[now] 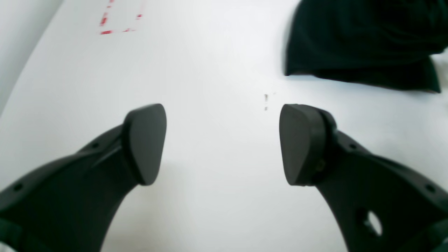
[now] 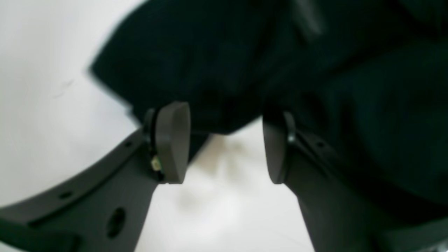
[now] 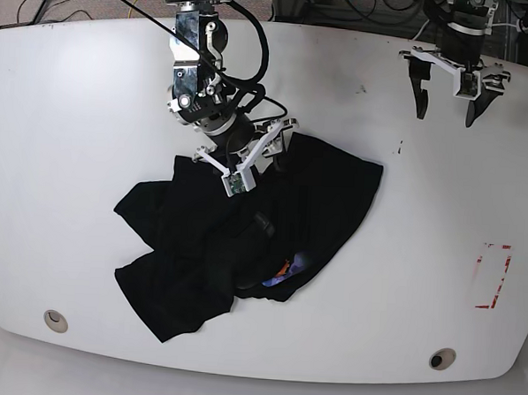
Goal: Layout the t-shirt on the table in an organized manner, then fold the t-shirt properly
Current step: 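Lower the right gripper onto the black t-shirt heap and grasp fabric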
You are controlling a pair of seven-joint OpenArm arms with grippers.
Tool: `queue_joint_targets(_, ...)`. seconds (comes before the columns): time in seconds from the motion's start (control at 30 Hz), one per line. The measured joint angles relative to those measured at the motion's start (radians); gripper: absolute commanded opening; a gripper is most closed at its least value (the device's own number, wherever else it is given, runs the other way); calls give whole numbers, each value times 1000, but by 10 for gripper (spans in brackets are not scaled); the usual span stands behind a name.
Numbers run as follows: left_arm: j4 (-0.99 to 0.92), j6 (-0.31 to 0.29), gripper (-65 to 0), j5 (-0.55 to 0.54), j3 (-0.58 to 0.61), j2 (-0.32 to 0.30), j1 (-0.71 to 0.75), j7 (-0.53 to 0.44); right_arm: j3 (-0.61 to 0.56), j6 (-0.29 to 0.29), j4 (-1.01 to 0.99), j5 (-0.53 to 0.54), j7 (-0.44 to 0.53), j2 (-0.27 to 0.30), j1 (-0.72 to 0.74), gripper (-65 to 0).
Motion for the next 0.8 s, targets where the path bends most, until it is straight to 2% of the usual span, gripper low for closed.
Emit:
queue_joint_targets(0.17, 0, 0, -192, 0, 0, 0, 0, 0, -3, 5, -53, 29, -9, -4, 11, -325)
queue_joint_targets(0.8, -2, 0, -192, 3, 1, 0, 0, 0, -3, 1, -163, 28, -6, -4, 72, -325)
